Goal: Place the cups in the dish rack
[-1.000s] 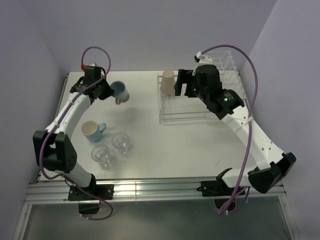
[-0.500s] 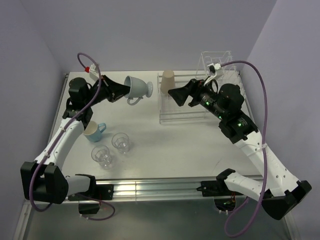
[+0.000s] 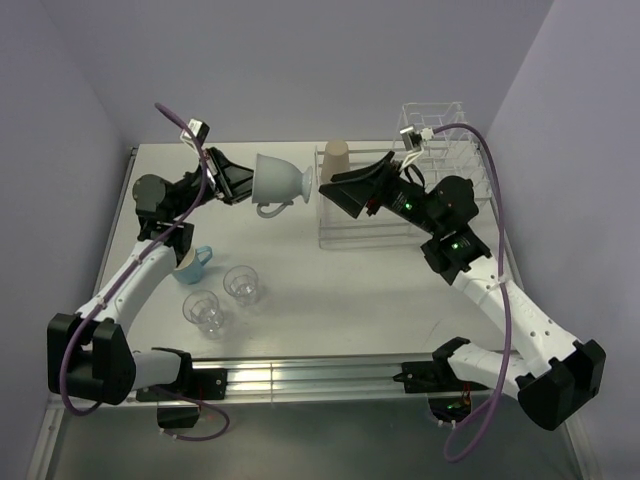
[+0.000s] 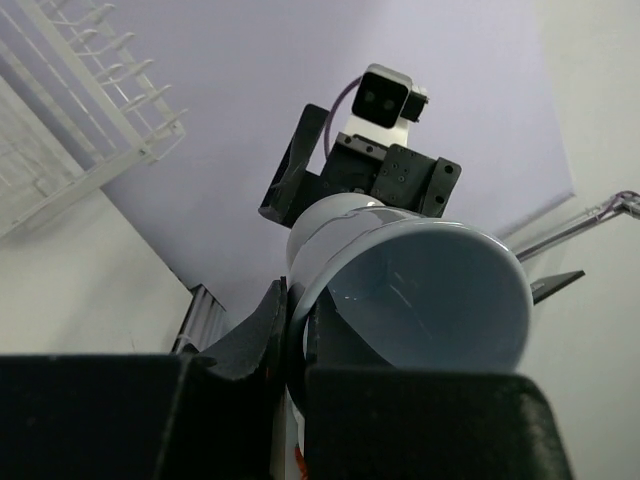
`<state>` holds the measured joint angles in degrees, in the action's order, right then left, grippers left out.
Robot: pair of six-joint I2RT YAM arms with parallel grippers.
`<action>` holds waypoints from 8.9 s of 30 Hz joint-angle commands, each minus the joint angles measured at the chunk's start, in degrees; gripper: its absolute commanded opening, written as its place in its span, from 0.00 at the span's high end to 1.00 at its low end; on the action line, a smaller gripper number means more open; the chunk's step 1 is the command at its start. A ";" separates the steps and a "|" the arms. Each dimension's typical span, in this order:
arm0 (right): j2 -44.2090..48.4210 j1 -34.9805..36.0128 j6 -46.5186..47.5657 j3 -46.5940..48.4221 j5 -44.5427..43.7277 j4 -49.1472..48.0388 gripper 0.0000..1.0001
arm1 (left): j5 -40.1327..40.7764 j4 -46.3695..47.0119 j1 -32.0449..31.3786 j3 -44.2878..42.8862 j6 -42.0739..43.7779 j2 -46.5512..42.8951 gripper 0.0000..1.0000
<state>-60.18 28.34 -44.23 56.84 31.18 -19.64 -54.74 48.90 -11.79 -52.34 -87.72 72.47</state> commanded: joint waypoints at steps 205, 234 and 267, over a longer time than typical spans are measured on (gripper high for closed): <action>-61.81 -6.89 29.99 46.17 -69.50 23.68 0.87 | 1.13 -39.85 5.64 -6.11 34.72 -4.79 0.53; -59.61 -5.22 30.34 42.74 -70.47 22.36 0.89 | 1.22 -40.12 5.73 -5.58 35.52 -4.62 0.53; -60.05 -4.52 30.25 47.13 -71.43 25.17 0.19 | 1.04 -40.03 5.73 -5.41 35.60 -3.82 0.52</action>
<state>-122.63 23.38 -13.89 100.20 -38.13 6.48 -52.86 7.81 -6.28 -57.49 -53.63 68.53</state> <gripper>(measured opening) 0.791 0.480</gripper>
